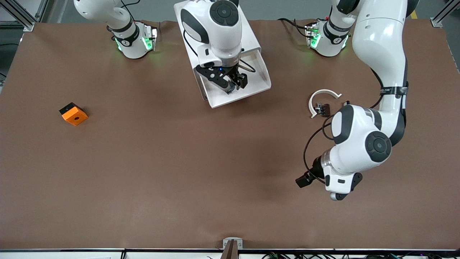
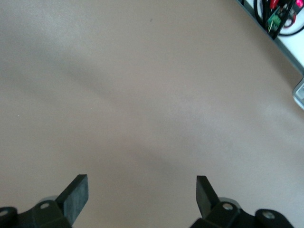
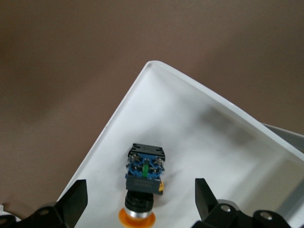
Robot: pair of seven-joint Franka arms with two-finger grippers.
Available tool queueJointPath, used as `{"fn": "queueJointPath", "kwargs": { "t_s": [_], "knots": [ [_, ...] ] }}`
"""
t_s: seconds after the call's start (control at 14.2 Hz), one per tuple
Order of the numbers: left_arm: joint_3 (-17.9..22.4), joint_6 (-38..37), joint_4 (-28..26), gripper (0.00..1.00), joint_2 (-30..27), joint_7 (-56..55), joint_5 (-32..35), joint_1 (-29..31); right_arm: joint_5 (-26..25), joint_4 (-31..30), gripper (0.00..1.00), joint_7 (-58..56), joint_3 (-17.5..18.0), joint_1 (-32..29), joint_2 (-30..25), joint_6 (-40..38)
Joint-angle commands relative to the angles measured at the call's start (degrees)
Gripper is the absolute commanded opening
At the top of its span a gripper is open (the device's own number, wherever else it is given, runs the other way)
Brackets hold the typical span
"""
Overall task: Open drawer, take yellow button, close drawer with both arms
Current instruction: 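Lower the right gripper into the drawer over the blue button, then grasp the blue orange-capped button with the right gripper and lift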
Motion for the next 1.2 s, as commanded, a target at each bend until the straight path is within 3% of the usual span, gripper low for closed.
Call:
{"fn": "queueJointPath", "kwargs": {
  "t_s": [0.0, 0.99, 1.06, 1.13],
  "knots": [
    [0.3, 0.8, -0.6, 1.0, -0.3, 0.6, 2.3, -0.7, -0.9, 0.9, 1.0, -1.3, -0.4, 0.5, 2.1, 1.0],
    [0.3, 0.8, -0.7, 1.0, -2.4, 0.9, 2.5, -0.8, -0.8, -0.4, 1.0, 1.1, -0.5, 0.2, 2.0, 0.1],
    [0.3, 0.7, -0.7, 1.0, -2.7, 0.9, 2.5, -1.3, -0.8, -0.3, 0.87, 1.1, -0.5, 0.2, 2.0, 0.1],
    [0.3, 0.7, -0.8, 1.0, -2.9, 1.0, 2.4, -1.5, -0.8, -0.3, 0.67, 1.2, -0.5, 0.3, 2.0, 0.1]
  ]
}}
